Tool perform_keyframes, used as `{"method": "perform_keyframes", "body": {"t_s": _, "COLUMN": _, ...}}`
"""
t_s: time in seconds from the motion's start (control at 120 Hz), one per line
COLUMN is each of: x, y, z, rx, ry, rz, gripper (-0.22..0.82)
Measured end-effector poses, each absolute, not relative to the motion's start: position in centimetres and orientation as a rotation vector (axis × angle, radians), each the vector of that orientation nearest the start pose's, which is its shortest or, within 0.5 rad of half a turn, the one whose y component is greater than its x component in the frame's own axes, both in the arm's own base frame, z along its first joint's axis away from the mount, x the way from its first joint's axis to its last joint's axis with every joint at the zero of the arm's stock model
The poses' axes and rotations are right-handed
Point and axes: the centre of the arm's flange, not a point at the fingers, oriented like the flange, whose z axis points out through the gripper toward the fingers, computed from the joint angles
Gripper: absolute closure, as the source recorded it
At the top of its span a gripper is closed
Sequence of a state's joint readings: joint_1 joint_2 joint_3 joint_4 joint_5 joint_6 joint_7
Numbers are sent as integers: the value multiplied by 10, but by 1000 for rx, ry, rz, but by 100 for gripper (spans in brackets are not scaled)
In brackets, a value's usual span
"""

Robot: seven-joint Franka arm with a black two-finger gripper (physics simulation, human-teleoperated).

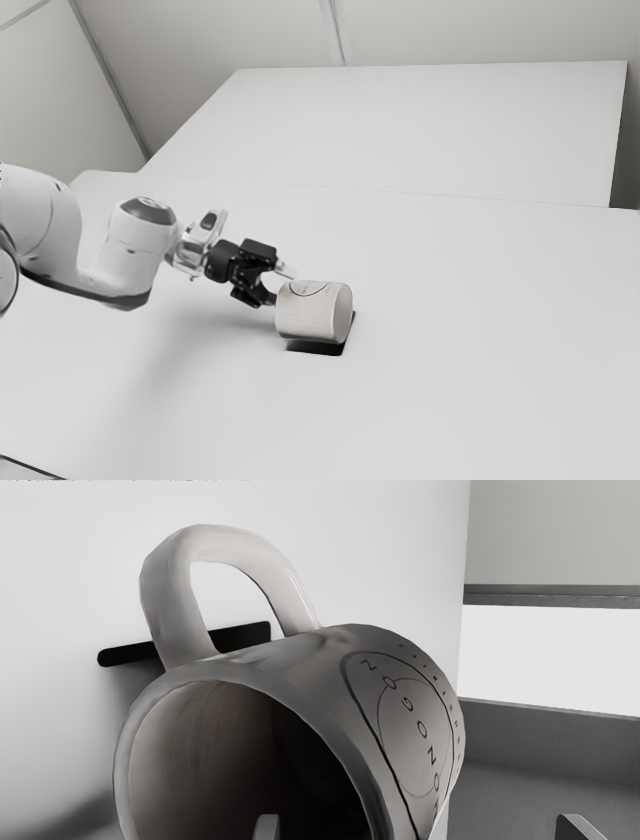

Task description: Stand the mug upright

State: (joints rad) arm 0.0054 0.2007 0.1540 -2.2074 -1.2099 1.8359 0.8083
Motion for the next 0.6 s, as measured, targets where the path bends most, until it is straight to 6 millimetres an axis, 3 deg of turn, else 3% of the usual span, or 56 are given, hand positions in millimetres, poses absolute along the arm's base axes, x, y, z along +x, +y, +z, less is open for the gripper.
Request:
{"method": "perform_keyframes", "body": {"t_s": 0.1, "x": 522, "y": 5, "z": 288, "rx": 2015, "ry": 52, "rz": 83, "gripper": 2}}
{"method": "perform_keyframes", "body": {"t_s": 0.25, "x": 523, "y": 3, "z": 287, "rx": 1998, "ry": 8, "rz": 130, "gripper": 41}}
{"method": "perform_keyframes", "body": {"t_s": 0.35, "x": 523, "y": 3, "z": 288, "rx": 1994, "ry": -21, "rz": 155, "gripper": 58}}
{"method": "perform_keyframes", "body": {"t_s": 0.5, "x": 523, "y": 1, "z": 295, "rx": 1987, "ry": -72, "rz": 190, "gripper": 69}}
{"method": "perform_keyframes", "body": {"t_s": 0.6, "x": 524, "y": -3, "z": 310, "rx": 1980, "ry": -122, "rz": 226, "gripper": 73}}
